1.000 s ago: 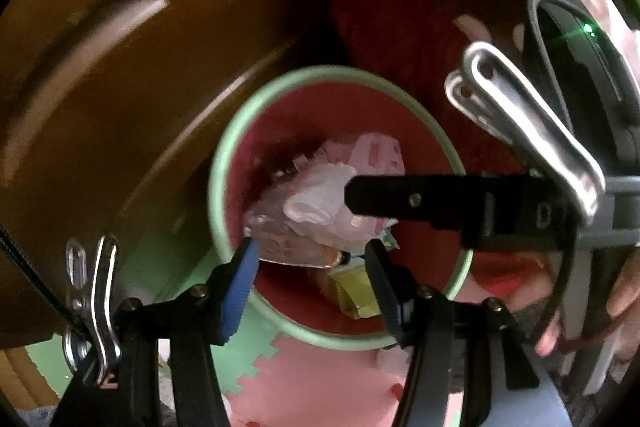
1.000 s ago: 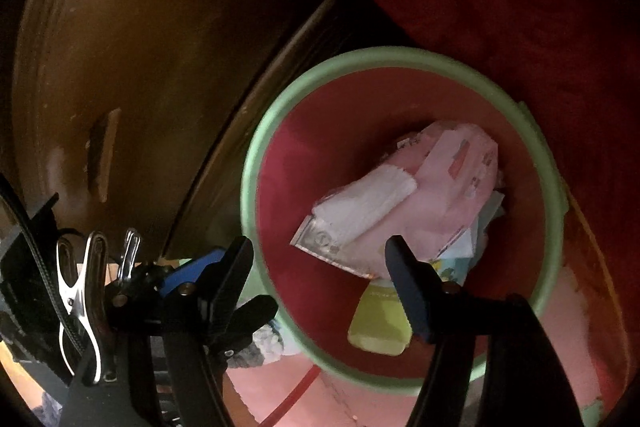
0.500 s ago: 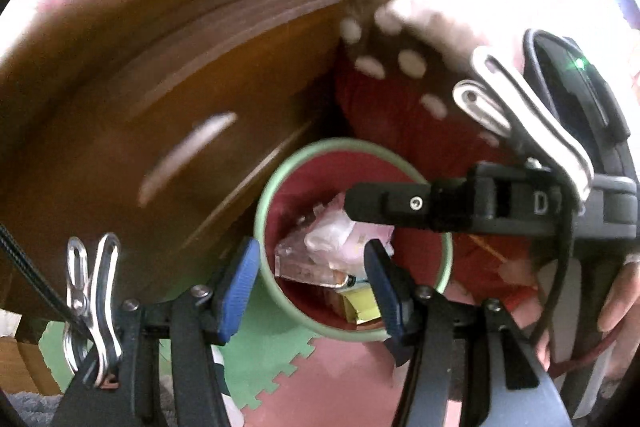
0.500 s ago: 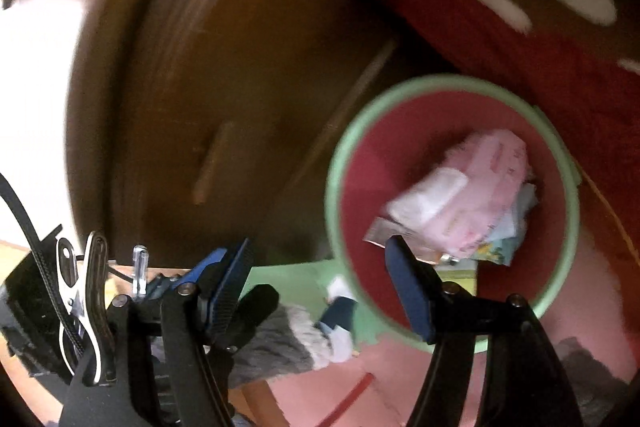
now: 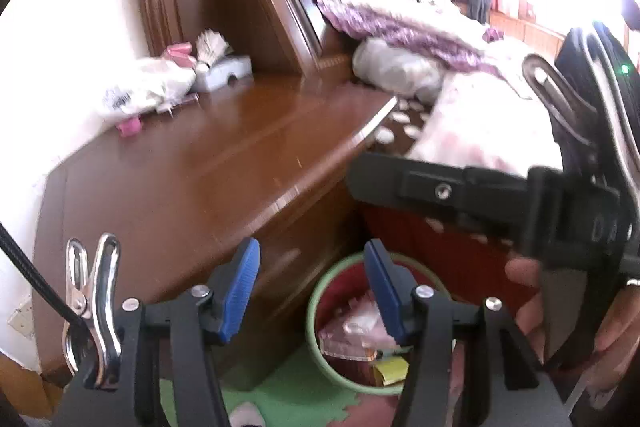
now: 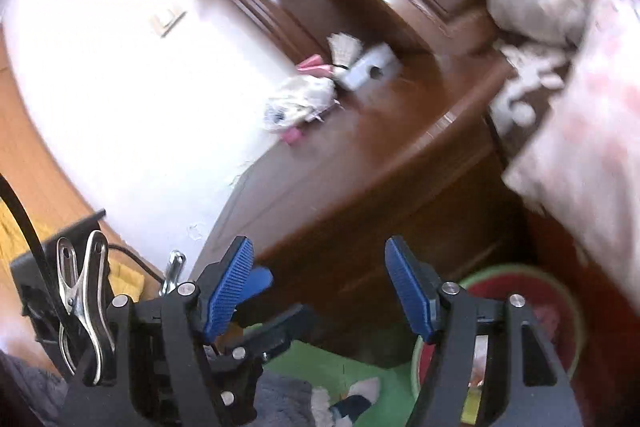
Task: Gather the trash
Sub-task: 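Move both open tools back up to the bedside table, then reach both open grippers toward the white plastic bag with blue print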
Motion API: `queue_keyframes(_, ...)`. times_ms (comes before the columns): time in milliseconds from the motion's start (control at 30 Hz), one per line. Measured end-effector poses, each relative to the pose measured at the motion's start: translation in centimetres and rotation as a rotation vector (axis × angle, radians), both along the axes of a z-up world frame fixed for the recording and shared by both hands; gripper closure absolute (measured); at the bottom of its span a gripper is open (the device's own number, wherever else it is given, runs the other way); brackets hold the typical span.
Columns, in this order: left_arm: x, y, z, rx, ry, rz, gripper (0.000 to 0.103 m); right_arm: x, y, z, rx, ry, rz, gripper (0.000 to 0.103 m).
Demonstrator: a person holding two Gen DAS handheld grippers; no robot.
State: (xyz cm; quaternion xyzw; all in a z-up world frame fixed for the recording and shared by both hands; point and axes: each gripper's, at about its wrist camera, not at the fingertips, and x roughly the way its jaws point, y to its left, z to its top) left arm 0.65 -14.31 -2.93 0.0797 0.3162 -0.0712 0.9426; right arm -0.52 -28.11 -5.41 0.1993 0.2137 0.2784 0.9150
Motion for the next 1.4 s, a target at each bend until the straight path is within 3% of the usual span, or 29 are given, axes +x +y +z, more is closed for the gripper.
queue_keyframes(300,1.4,3.0,3.3,-0.085,-0.07,0.104,0.045,2.5,1.1,3.8,0.06,-0.04,0.035,0.033)
queue_keyframes(533,3.4,5.5,5.3,-0.141,-0.175,0.127,0.045,6.9,1.9,5.4,0.01,-0.03,0.026,0.033)
queue_keyframes(633,4.6,6.4,5.7,-0.123,-0.226,0.149,0.045,9.0,2.8,6.4,-0.022,-0.05,0.024,0.033)
queue_keyframes(833,7.5,7.8,6.2,-0.057,-0.18,0.158,0.045,11.4,4.6,7.8,-0.074,-0.112,0.021,0.033)
queue_keyframes(1033,9.2,9.7,6.9,-0.065,-0.185,0.216,0.045,13.7,7.7,9.1,-0.185,-0.147,0.074,0.033)
queue_keyframes(1167,11.2,12.3,6.6,-0.188,-0.112,0.247,0.045,15.4,9.2,9.5,-0.202,-0.146,0.101,0.033)
queue_keyframes(1300,12.6,15.4,6.4,-0.307,-0.055,0.319,0.045,17.9,10.1,9.0,-0.116,-0.093,0.137,0.033)
queue_keyframes(1400,13.7,17.0,6.5,-0.309,-0.045,0.375,0.045,19.9,11.2,8.8,-0.112,-0.049,0.108,0.033)
